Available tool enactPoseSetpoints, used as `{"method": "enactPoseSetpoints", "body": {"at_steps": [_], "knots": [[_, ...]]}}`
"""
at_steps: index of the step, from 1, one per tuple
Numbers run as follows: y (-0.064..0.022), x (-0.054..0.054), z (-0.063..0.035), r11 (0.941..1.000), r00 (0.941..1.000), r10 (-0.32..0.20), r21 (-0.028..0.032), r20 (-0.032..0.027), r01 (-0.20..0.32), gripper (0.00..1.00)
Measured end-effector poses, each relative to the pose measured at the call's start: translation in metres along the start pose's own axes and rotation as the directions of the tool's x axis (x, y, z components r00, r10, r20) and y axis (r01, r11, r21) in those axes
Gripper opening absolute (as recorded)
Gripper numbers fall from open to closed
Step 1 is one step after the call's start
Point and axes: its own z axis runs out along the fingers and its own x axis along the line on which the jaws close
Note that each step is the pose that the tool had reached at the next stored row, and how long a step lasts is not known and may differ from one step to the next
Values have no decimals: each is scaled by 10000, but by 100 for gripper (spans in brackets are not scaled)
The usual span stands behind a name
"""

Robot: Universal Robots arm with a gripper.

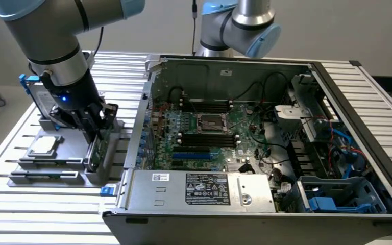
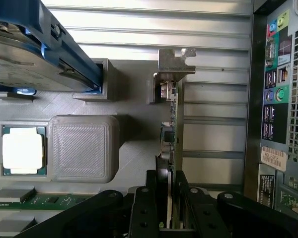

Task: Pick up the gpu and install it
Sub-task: 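Pick up the gpu and move the gpu toward the slot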

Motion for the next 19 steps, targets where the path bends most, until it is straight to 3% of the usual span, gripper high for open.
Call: {"method": "enactPoseSetpoints", "body": {"at_steps": [6, 15, 19], "knots": [[0, 0, -3, 10000, 10000, 1, -67, 3, -1, 26], [7, -2, -135, 9992, 10000, 8, -398, 12, -7, 26], [12, -4, -234, 9988, 10000, 9, -499, 16, -9, 26]]}}
